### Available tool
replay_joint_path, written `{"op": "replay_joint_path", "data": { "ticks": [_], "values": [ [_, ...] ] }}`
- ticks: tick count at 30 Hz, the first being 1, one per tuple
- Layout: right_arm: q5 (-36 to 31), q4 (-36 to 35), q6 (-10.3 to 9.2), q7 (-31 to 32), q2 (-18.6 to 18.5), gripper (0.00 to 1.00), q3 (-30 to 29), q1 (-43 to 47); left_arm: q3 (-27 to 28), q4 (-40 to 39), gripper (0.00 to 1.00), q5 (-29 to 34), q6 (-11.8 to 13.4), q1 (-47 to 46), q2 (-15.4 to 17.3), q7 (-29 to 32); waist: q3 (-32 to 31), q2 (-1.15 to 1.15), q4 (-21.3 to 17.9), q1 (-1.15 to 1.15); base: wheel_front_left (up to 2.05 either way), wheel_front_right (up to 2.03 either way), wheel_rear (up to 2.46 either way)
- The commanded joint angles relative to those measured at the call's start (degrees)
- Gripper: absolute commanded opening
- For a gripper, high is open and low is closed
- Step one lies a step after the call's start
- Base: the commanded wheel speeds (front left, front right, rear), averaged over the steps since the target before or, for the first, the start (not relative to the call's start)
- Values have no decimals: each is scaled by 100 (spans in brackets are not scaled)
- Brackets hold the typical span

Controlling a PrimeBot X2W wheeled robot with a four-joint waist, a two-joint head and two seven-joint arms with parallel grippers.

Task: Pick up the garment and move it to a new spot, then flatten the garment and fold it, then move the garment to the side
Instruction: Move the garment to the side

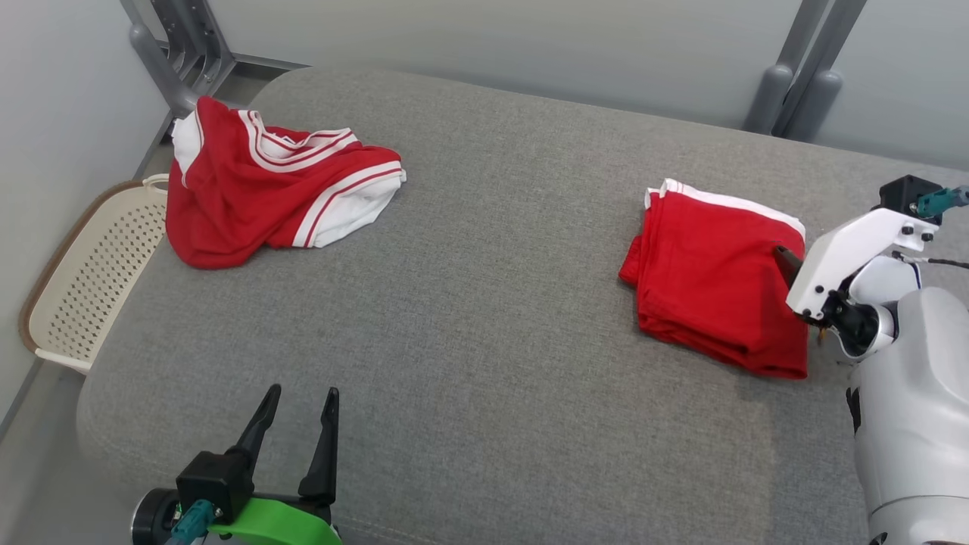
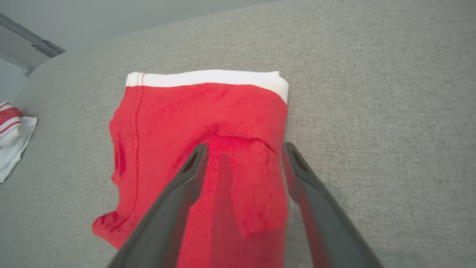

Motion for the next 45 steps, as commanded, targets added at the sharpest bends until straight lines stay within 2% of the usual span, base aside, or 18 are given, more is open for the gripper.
{"op": "replay_joint_path", "data": {
  "ticks": [1, 10, 20, 22, 23, 24, 34, 40, 45],
  "values": [
    [-61, -58, 0, 29, 29, 100, -84, 93, -1, -20, 100, -22, 10, -15, 31, -45, 53, 0, -47, 0, 0, 0, 0],
    [-299, -313, 0, 219, 166, 100, -661, 292, -81, 13, 100, 8, -33, -162, 9, -47, 218, 0, -96, 0, 0, 0, 0],
    [-64, 270, 0, 95, 173, 100, -639, 169, -144, 49, 100, 34, -37, -261, -2, -39, 457, 0, 10, 0, 0, 0, 0],
    [-131, 460, 0, 45, 183, 38, -686, 136, -157, 69, 100, 33, -50, -290, -10, -39, 497, 0, 38, 0, 0, 0, 0],
    [-162, 510, 0, 32, 185, 10, -702, 112, -161, 77, 100, 33, -56, -296, -14, -40, 505, 0, 47, 0, 0, 0, 0],
    [-199, 549, 0, -8, 185, 0, -713, 93, -161, 86, 100, 32, -59, -300, -17, -40, 509, 0, 52, 0, 0, 0, 0],
    [-520, 603, -5, -237, 165, 0, -503, 29, -90, 122, 100, 19, -28, -291, 9, -44, 433, 0, -151, 0, 0, 0, 0],
    [-600, 293, -5, -111, 139, 0, -107, 198, -16, -3, 100, 29, 8, -265, 50, -44, 417, 0, -561, 0, 0, 0, 0],
    [-440, -102, -5, 97, -79, 0, 302, 381, 34, -98, 100, 68, 28, -315, 67, -44, 490, 0, -1012, 0, 0, 0, 0]
  ]
}}
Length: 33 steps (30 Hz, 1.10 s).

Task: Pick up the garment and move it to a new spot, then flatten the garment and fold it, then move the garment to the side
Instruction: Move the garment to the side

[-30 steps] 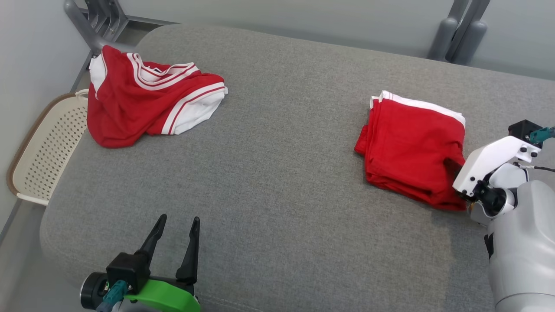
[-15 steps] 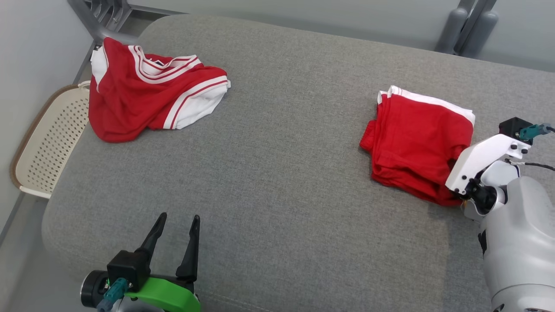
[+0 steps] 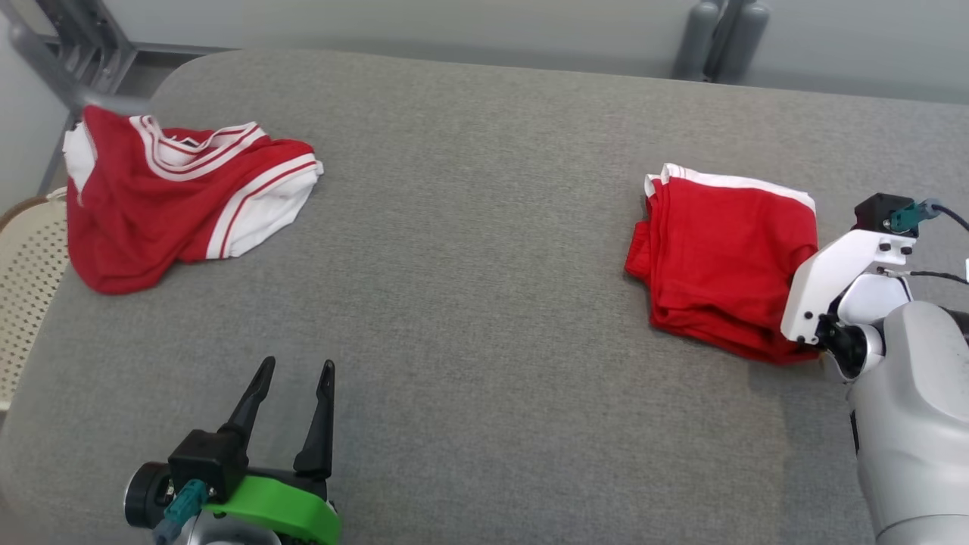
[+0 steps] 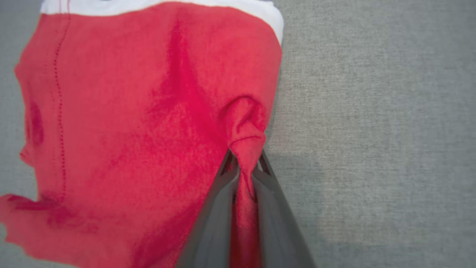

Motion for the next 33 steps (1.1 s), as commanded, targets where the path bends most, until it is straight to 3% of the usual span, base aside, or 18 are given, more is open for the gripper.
{"op": "replay_joint_path", "data": {
  "ticks": [1, 10, 19, 25, 33],
  "values": [
    [65, -128, -9, 69, -131, 0, 124, 129, 29, -32, 100, 49, 20, -101, 51, -24, 78, 0, -410, 0, 0, 0, 0],
    [413, -788, -9, 297, -836, 0, 1040, 242, 193, -348, 100, 157, 87, -308, 115, -20, 506, 0, -1261, 0, 0, 0, 0],
    [382, -1028, -9, 27, -1765, 0, 1823, -106, 130, -634, 100, 319, 23, -666, 322, 68, 1138, 0, -1932, 0, 0, 0, 0],
    [81, -799, -10, -423, -2386, 0, 2003, -468, 51, -916, 100, 458, 3, -921, 436, 185, 1644, 0, -2046, 0, 0, 0, 0],
    [-288, -337, -10, -1037, -3146, 0, 1982, -806, 6, -1220, 100, 556, -16, -1091, 581, 277, 2062, 0, -1875, 0, 0, 0, 0]
  ]
}}
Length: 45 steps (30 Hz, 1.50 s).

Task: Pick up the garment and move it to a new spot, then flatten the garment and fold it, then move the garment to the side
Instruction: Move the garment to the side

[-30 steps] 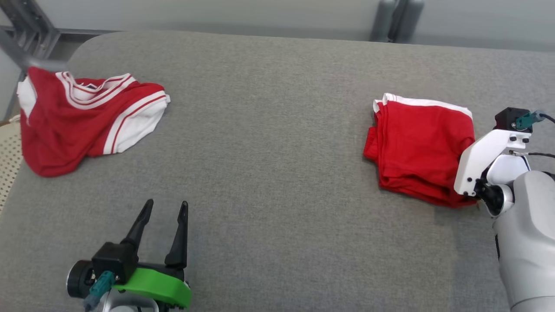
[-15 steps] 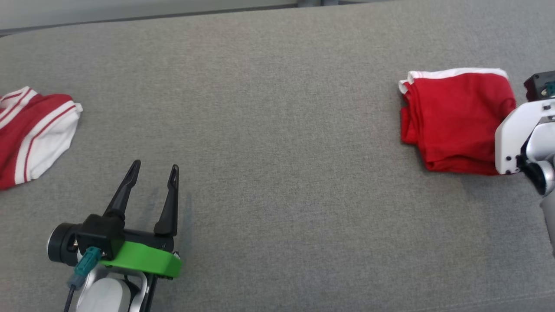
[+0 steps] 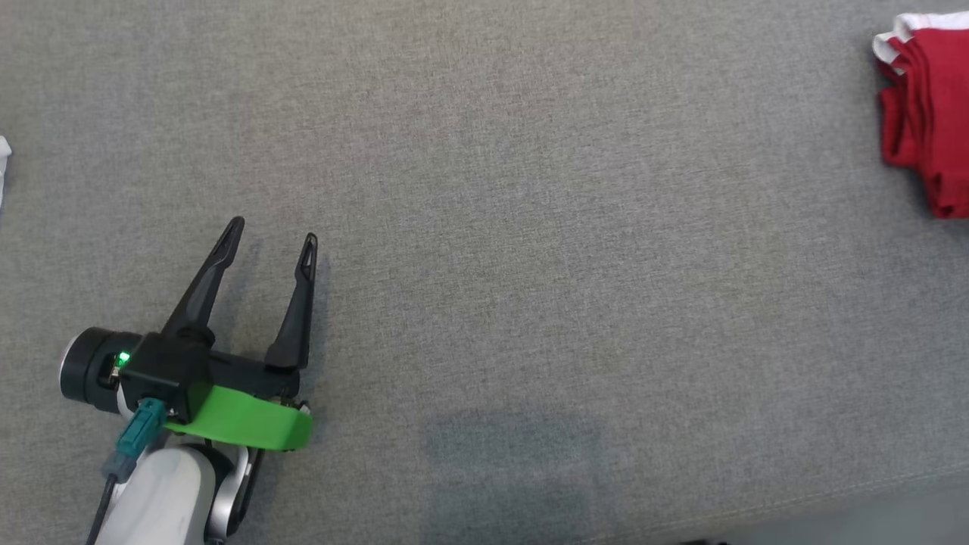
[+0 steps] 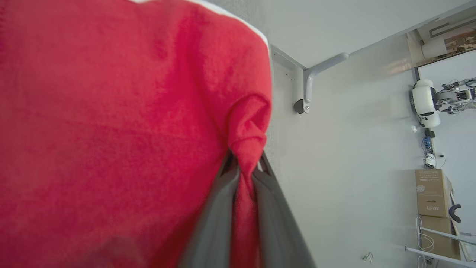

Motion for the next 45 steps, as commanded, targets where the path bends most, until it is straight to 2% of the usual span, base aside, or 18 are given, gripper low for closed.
{"op": "replay_joint_path", "data": {
  "ticks": [1, 7, 8, 9, 10, 17, 20, 27, 30, 33, 36, 38, 43, 45],
  "values": [
    [-45, 44, -10, -82, -68, 0, -26, -91, 8, -51, 100, 66, 4, -106, 74, 9, 285, 0, 39, 0, 0, 0, 0],
    [-362, 468, -10, -537, -472, 0, -141, -346, -20, -291, 100, 101, 42, -114, 153, 98, 505, 0, 216, 0, 0, 0, 0],
    [-455, 500, -10, -654, -522, 18, -131, -376, -23, -322, 100, 101, 49, -113, 155, 111, 533, 0, 241, 0, 0, 0, 0],
    [-525, 575, -10, -710, -555, 48, -129, -410, -34, -351, 100, 110, 56, -109, 158, 126, 557, 0, 264, 0, 0, 0, 0],
    [-629, 644, -10, -752, -584, 100, -130, -441, -47, -371, 100, 124, 65, -106, 161, 124, 572, 0, 281, 0, 0, 0, 0],
    [-962, 1097, -11, -1209, -552, 100, -417, -504, -165, -348, 100, 275, 139, -121, 123, 31, 408, 0, 420, 0, 0, 0, 0],
    [-899, 1232, -10, -1560, -422, 100, -620, -409, -183, -300, 100, 320, 222, -50, 68, -69, 186, 0, 463, 0, 0, 0, 0],
    [-610, 1410, -10, -2349, -111, 100, -826, -22, -222, 2, 100, 113, 173, 192, -120, -209, -508, 0, 582, 0, 0, 0, 0],
    [-284, 1410, -10, -2718, 151, 100, -824, 156, -233, 185, 100, 33, 170, 306, -194, -251, -853, 0, 633, 0, 0, 0, 0],
    [432, 1345, -10, -3026, 599, 100, -924, 321, -104, 389, 100, -58, 323, 435, -280, -259, -1207, 0, 676, 0, 0, 0, 0],
    [1278, 937, -10, -3247, 979, 100, -864, 668, -10, 604, 100, -165, 485, 581, -351, -178, -1583, 0, 748, 0, 0, 0, 0],
    [1587, 659, -9, -3292, 1199, 100, -748, 911, 89, 699, 100, -313, 546, 665, -387, -118, -1750, 0, 784, 0, 0, 0, 0],
    [1999, 63, -9, -3355, 1436, 100, -713, 1430, 192, 873, 100, -471, 627, 761, -436, -65, -2078, 0, 890, 0, 0, 0, 0],
    [2111, -224, -9, -3362, 1645, 100, -731, 1688, 223, 937, 100, -498, 651, 770, -423, -84, -2212, 0, 936, 0, 0, 0, 0]
  ]
}}
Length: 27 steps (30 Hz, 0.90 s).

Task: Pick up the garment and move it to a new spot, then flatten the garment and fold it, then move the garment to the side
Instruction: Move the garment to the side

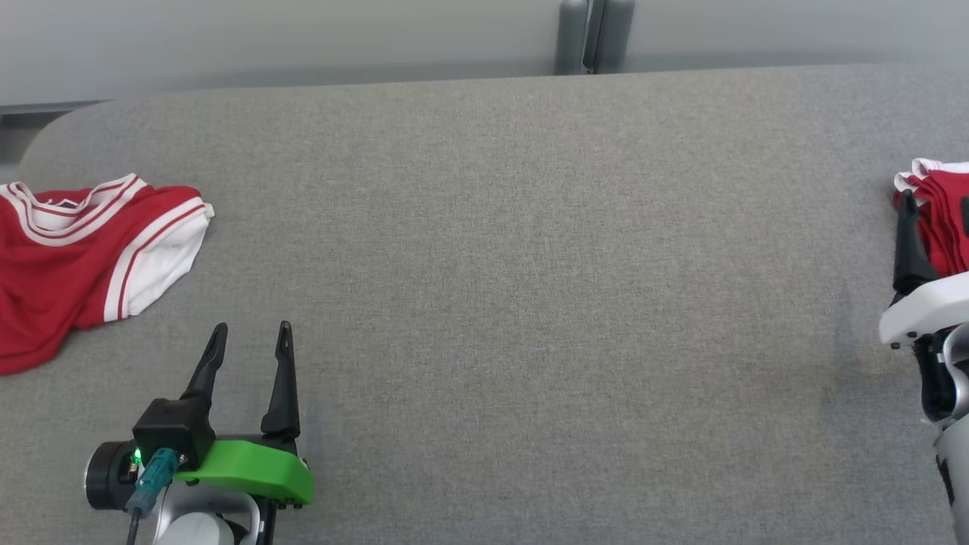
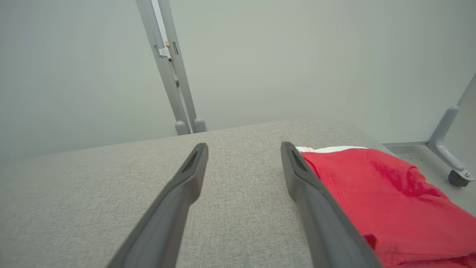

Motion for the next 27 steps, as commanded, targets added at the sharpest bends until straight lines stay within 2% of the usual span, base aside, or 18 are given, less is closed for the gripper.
{"op": "replay_joint_path", "data": {
  "ticks": [1, 5, 12, 22, 27],
  "values": [
    [20, -183, -5, -32, 118, 100, -15, 218, 30, 51, 100, -3, 50, 67, 26, -38, -445, 0, 204, 0, 0, 0, 0],
    [-48, -692, -5, 78, 458, 100, 164, 648, 132, 200, 100, -66, 146, 125, 5, -64, -616, 0, 212, 0, 0, 0, 0],
    [-241, -1407, -6, 275, 951, 100, 214, 1261, 201, 457, 100, -139, 66, 81, -63, -182, -843, 0, 259, 0, 0, 0, 0],
    [-528, -2096, -5, 434, 1567, 100, 67, 2084, 203, 737, 100, -179, -426, 126, -90, -254, -1128, 0, 351, 0, 0, 0, 0],
    [-741, -2269, -5, 382, 1707, 100, 94, 2393, 342, 564, 100, -29, -668, 286, -141, -246, -1206, 0, 344, 0, 0, 0, 0]
  ]
}}
